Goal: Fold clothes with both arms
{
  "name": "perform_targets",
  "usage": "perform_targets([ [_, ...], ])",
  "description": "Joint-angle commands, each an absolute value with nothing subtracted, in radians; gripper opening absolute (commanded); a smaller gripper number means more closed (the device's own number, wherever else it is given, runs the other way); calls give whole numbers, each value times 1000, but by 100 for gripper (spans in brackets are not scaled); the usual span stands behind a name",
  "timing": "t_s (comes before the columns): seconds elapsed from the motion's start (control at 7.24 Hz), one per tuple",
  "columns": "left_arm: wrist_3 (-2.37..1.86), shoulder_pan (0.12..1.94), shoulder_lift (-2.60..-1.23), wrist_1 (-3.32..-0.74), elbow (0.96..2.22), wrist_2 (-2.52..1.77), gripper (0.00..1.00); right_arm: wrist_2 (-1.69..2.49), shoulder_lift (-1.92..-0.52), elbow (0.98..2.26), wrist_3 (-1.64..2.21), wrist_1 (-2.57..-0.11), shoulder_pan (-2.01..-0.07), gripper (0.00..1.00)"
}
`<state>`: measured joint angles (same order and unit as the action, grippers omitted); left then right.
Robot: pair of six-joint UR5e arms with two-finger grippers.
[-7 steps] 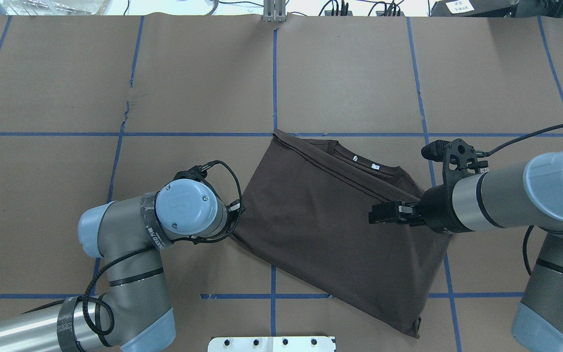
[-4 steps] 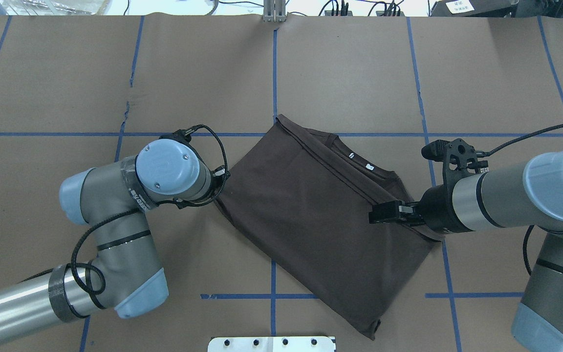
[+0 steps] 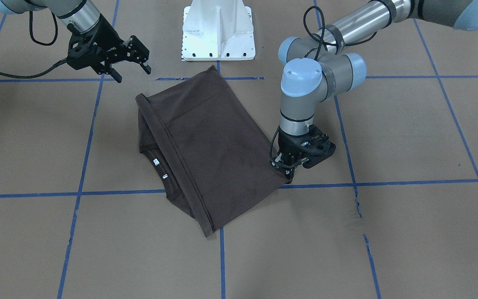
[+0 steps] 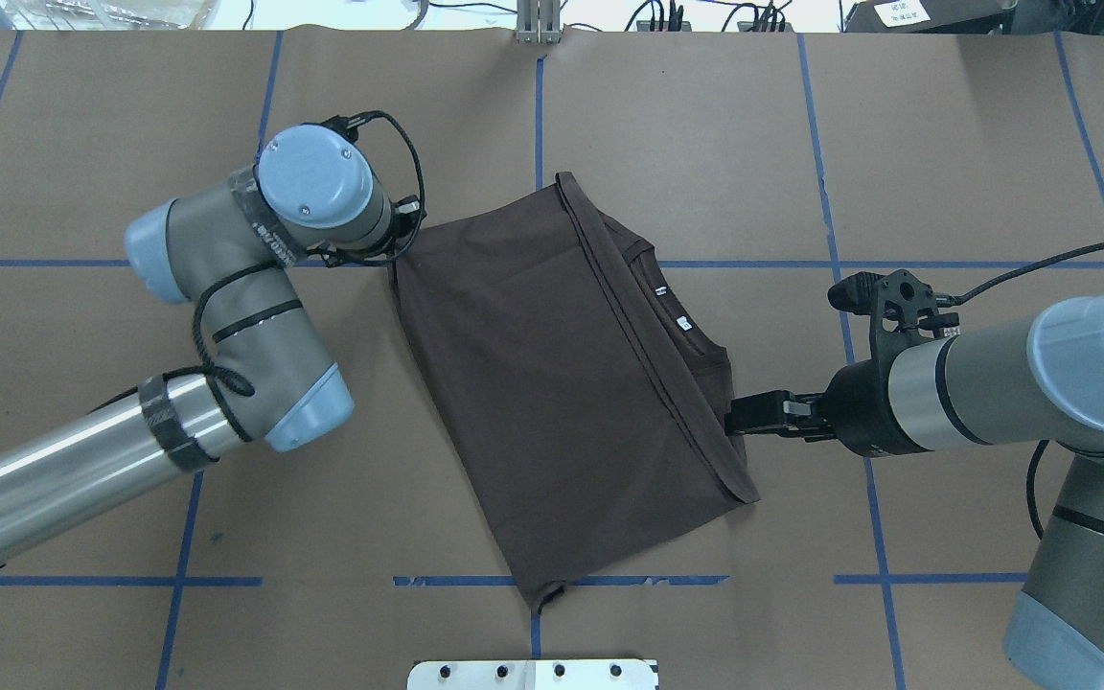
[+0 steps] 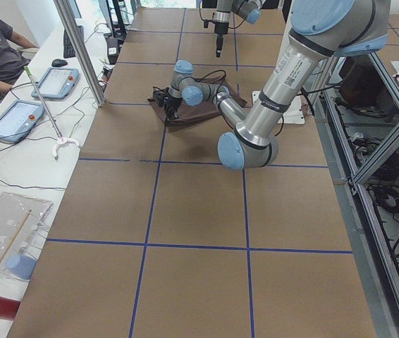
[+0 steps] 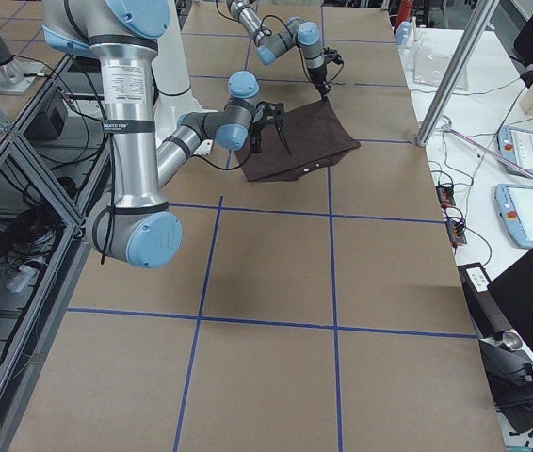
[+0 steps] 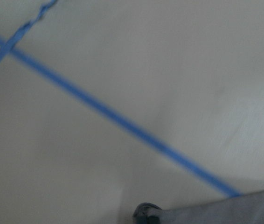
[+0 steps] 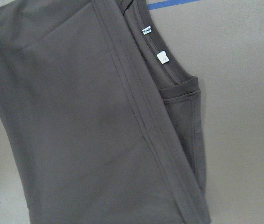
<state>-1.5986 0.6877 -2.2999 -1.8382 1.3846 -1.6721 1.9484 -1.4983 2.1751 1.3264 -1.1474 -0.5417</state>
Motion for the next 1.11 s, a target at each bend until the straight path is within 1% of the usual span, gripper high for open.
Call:
perform_targets([
  [0.0,-1502,741,-2481,-2090,1040,-1619,0,1948,-1499,2177,1327,-1146,-542,100],
  [0.14,-1500,741,-2546,-2186,950,-1591,0,1948,-1497,2175,1327,-1147,-541,100],
  [0.28,-1496,741,-2584,-2224,883,-1577,0,1948,-1497,2175,1327,-1146,-541,100],
  [0.41,-1483,741,-2585,-2255,858,-1566,0,1948,-1497,2175,1327,-1146,-541,100],
  [0.55,-1480,741,-2585,-2255,853,-1537,27,1945,-1497,2175,1327,-1146,-541,100],
  [0.69,-1423,752,-2583,-2253,853,-1534,97,1944,-1482,2172,1327,-1152,-541,100],
  [0.83,-1401,774,-2583,-2252,853,-1535,100,1942,-1474,2168,1327,-1152,-541,100],
  [0.97,-1387,816,-2583,-2243,862,-1549,100,1941,-1464,2164,1327,-1155,-541,100],
])
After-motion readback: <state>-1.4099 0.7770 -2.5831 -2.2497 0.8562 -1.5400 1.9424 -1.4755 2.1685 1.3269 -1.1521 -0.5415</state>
